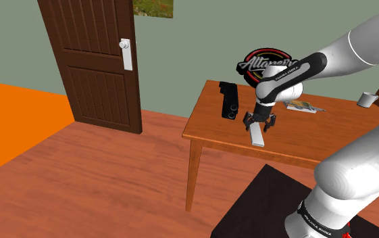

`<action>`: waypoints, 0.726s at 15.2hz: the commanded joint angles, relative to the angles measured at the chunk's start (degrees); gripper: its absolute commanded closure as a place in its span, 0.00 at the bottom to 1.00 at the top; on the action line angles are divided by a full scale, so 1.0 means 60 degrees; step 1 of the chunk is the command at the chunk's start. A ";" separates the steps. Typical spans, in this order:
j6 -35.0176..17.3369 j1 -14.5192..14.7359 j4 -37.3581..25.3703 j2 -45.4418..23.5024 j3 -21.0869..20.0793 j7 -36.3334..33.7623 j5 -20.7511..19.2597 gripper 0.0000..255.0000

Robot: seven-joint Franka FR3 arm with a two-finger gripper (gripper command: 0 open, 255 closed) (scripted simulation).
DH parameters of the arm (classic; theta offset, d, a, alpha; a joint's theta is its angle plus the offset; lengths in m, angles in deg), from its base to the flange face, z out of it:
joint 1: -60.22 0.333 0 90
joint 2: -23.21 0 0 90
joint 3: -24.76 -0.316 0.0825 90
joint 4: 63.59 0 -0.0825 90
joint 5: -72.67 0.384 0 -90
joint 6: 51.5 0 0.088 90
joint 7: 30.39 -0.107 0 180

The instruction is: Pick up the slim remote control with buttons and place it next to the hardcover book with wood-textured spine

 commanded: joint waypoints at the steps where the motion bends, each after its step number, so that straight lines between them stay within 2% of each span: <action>1: -0.0125 0.0001 0.0051 -0.0067 0.0002 -0.0005 0.0001 0.00; 7: -0.0122 0.0002 0.0050 -0.0066 0.0002 -0.0005 0.0001 0.00; 8: -0.0122 0.0002 0.0050 -0.0066 0.0002 -0.0005 0.0001 1.00; 11: -0.0123 0.0002 0.0049 -0.0068 0.0001 -0.0005 0.0001 1.00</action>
